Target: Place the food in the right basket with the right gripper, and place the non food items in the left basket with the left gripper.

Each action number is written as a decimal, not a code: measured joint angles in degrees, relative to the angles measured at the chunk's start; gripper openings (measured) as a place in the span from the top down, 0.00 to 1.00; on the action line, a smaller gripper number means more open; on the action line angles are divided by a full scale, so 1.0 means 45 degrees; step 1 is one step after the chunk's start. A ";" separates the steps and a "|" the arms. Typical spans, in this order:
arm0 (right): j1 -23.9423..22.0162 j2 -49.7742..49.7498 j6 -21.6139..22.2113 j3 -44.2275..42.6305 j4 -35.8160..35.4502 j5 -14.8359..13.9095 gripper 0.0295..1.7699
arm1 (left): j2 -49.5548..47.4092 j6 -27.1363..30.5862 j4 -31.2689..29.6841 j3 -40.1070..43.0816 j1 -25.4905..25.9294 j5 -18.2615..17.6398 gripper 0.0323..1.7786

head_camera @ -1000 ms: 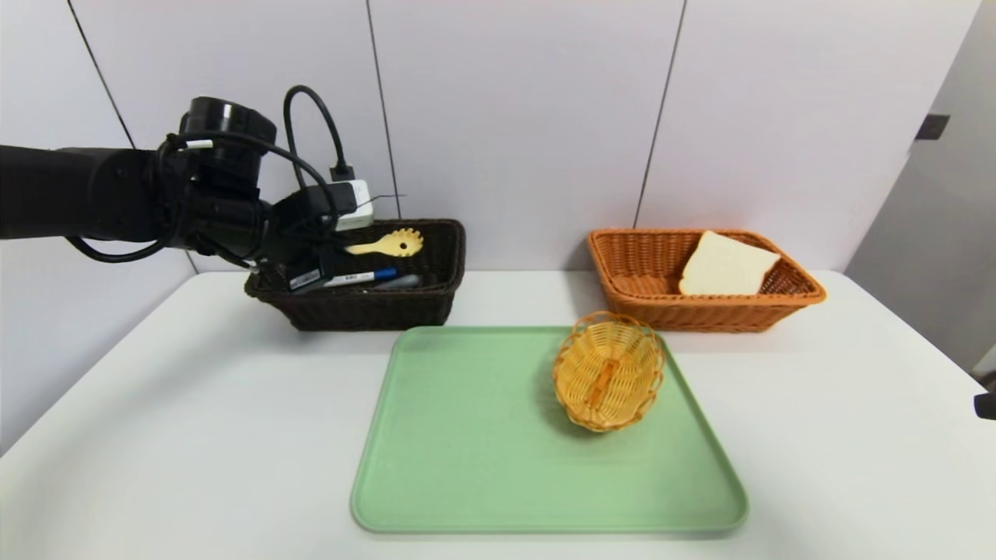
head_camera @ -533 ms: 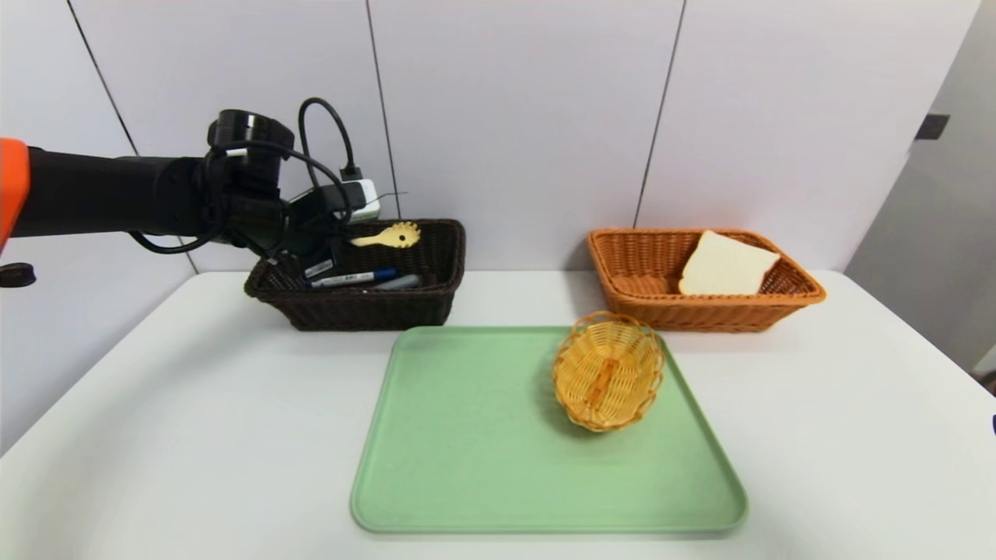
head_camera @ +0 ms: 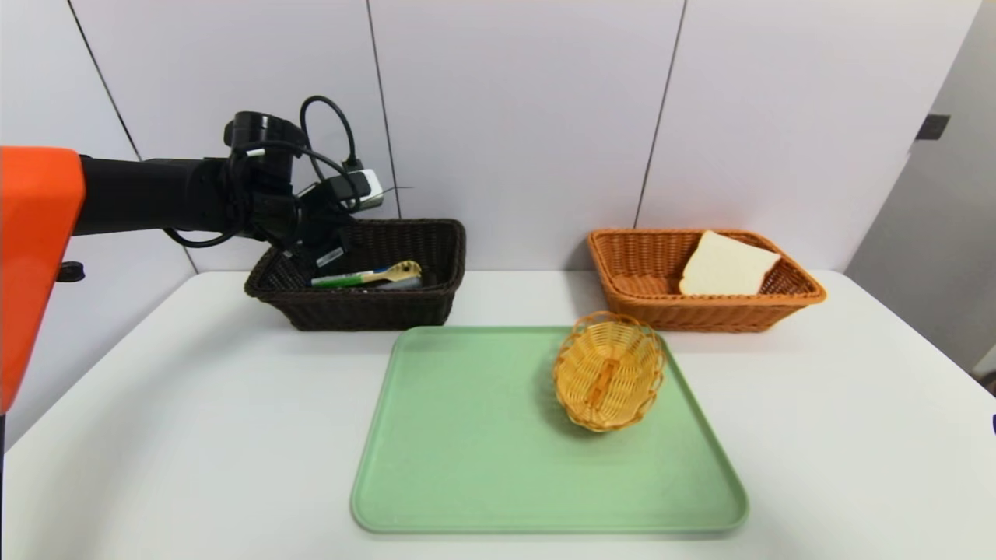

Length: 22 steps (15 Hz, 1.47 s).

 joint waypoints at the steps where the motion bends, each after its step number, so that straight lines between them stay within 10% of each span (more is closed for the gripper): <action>1: 0.0000 0.0003 0.0000 0.0000 -0.0003 -0.0008 0.04 | -0.0011 -0.0152 0.0016 -0.0016 -0.0011 -0.0014 0.52; 6: -0.0011 0.0027 0.0038 -0.0046 -0.0027 -0.0130 0.04 | -0.0515 -0.2021 0.0190 -0.0312 0.0000 -0.0051 0.29; 14: -0.0149 -0.0750 0.0049 -0.0414 0.0024 -0.0165 0.04 | -0.4662 -1.0693 0.4895 -0.0073 0.0008 0.1666 0.13; 22: -0.0049 -0.4389 -0.0501 0.0558 0.0152 -0.1054 0.04 | -1.2906 -1.4152 0.6959 0.7420 0.0049 0.4779 0.07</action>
